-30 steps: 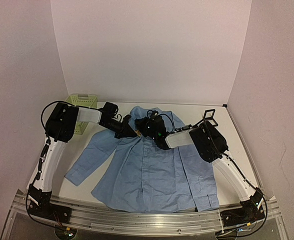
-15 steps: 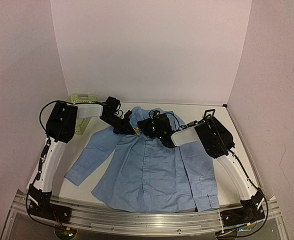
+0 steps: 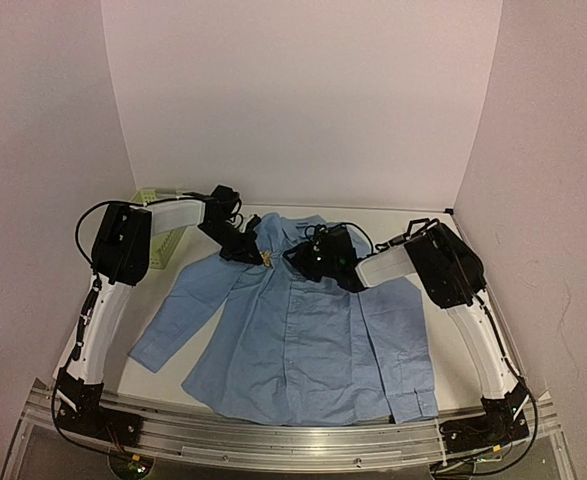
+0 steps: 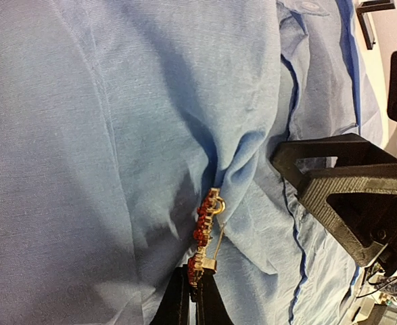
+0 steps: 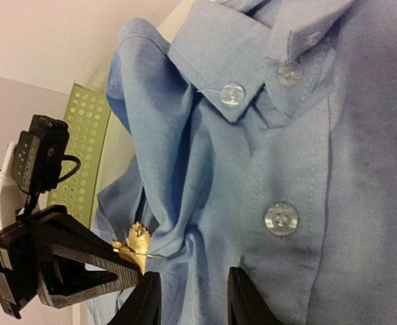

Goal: Pin the brooch onto the clothing

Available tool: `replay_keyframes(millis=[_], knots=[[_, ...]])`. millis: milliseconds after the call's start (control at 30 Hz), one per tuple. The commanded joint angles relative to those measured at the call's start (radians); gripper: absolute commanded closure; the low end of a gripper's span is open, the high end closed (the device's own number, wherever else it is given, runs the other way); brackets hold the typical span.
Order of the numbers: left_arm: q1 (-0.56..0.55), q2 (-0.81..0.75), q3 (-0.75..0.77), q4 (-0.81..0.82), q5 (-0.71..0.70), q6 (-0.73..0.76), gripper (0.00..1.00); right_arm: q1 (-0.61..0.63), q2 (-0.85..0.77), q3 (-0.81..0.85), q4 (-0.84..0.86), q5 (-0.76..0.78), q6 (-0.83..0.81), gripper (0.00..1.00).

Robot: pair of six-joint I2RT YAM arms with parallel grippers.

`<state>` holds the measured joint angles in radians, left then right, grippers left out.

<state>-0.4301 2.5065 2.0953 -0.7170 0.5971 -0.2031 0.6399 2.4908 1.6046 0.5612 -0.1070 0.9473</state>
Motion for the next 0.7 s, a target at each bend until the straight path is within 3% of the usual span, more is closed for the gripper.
replay_keyframes(millis=[0,333,500,667], knots=[[0.006,-0.064,0.05,-0.054,-0.139,0.046,1.0,-0.005,-0.101,-0.027,-0.113,-0.018,-0.072,0.65],[-0.024,-0.029,0.141,-0.128,-0.286,0.172,1.0,-0.006,-0.13,-0.083,-0.193,-0.018,-0.092,0.6],[-0.043,-0.042,0.156,-0.115,-0.299,0.23,0.84,-0.013,-0.126,-0.081,-0.244,-0.011,-0.113,0.58],[-0.051,-0.059,0.123,-0.04,-0.169,0.27,0.72,-0.029,-0.078,-0.061,-0.248,-0.041,-0.093,0.57]])
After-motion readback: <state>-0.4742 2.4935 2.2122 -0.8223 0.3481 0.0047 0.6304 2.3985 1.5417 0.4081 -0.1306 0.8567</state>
